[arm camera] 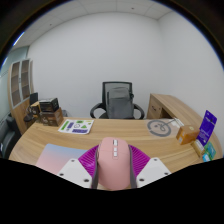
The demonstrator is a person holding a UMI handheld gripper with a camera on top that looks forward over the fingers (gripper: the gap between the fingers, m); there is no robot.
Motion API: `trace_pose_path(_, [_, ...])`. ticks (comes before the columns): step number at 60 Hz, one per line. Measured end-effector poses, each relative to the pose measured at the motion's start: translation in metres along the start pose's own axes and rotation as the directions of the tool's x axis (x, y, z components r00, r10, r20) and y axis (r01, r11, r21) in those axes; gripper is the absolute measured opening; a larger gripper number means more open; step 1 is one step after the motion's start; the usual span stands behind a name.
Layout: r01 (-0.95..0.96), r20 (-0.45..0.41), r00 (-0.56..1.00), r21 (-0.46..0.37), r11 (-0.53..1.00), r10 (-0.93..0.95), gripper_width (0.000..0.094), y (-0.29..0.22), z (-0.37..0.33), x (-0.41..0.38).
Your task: Arrange mouse
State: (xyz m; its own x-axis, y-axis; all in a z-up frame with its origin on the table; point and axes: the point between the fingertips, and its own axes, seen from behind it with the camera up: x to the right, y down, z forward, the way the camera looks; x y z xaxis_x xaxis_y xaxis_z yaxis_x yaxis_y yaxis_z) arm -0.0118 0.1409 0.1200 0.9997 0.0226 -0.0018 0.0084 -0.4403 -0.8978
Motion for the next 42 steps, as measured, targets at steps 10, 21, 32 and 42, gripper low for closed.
trace_pose_path(10, [-0.047,0.002,0.999,-0.058,0.997,0.047,0.0434,0.011,0.03,-0.128])
trace_pose_path(21, [0.009,0.025,1.0,-0.184,0.983,-0.005,0.0433,0.063,0.053,-0.193])
trace_pose_path(32, [0.049,0.05,0.998,-0.28,0.959,-0.037,0.0442,0.114,0.061,-0.207])
trace_pose_path(42, [0.069,0.038,0.997,-0.242,0.968,-0.061,0.0496,0.112,0.065,-0.204])
